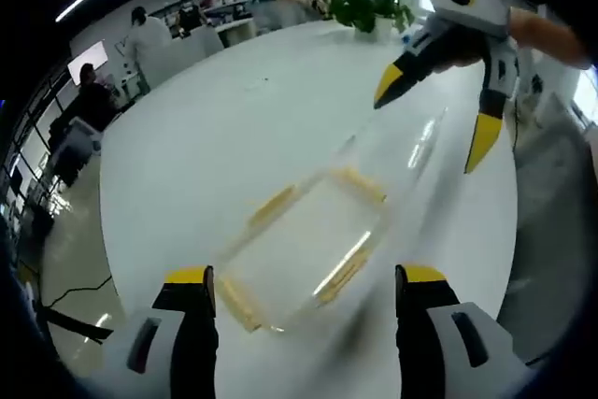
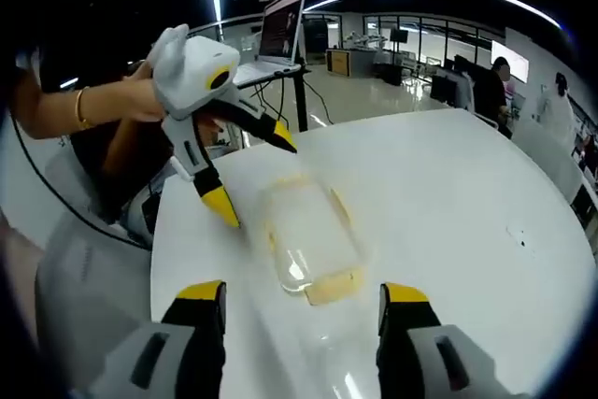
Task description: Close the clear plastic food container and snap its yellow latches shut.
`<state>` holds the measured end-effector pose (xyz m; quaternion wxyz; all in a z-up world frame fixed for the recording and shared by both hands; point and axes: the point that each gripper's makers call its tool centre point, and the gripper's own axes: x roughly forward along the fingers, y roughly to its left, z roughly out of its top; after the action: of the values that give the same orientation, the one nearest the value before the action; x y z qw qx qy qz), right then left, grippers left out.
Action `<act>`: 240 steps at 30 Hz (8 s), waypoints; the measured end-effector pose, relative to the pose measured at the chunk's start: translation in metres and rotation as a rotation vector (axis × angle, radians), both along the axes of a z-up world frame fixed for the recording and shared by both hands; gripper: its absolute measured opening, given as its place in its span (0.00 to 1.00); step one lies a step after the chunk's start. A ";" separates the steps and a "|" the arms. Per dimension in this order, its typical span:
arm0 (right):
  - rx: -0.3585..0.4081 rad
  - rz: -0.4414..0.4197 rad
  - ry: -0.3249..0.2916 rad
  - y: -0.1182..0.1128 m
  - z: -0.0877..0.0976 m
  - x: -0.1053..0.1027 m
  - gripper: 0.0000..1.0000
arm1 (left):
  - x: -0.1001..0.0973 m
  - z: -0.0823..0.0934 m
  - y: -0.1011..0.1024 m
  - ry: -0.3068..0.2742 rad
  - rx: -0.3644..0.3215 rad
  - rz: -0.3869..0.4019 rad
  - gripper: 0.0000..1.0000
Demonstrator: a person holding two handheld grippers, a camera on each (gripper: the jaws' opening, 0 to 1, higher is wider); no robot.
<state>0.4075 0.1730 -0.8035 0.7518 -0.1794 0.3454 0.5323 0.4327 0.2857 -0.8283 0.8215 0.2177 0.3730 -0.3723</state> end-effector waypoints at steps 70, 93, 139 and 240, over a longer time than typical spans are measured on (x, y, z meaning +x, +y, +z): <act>-0.452 0.358 0.010 0.004 -0.085 0.037 0.37 | 0.023 -0.059 0.031 0.178 0.141 -0.322 0.63; -0.459 0.434 -0.014 0.000 -0.088 0.037 0.37 | 0.018 -0.059 0.048 0.201 0.318 -0.617 0.38; -0.388 0.424 -0.027 -0.030 -0.013 0.020 0.36 | 0.001 0.013 0.019 0.180 0.260 -0.587 0.37; -0.516 0.313 0.040 -0.224 -0.028 0.010 0.38 | 0.009 0.003 -0.174 0.161 0.227 -0.670 0.37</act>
<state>0.4176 -0.0510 -0.8318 0.5833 -0.4049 0.4523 0.5397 0.4412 0.1119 -0.8250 0.5925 0.3877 0.3832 -0.5931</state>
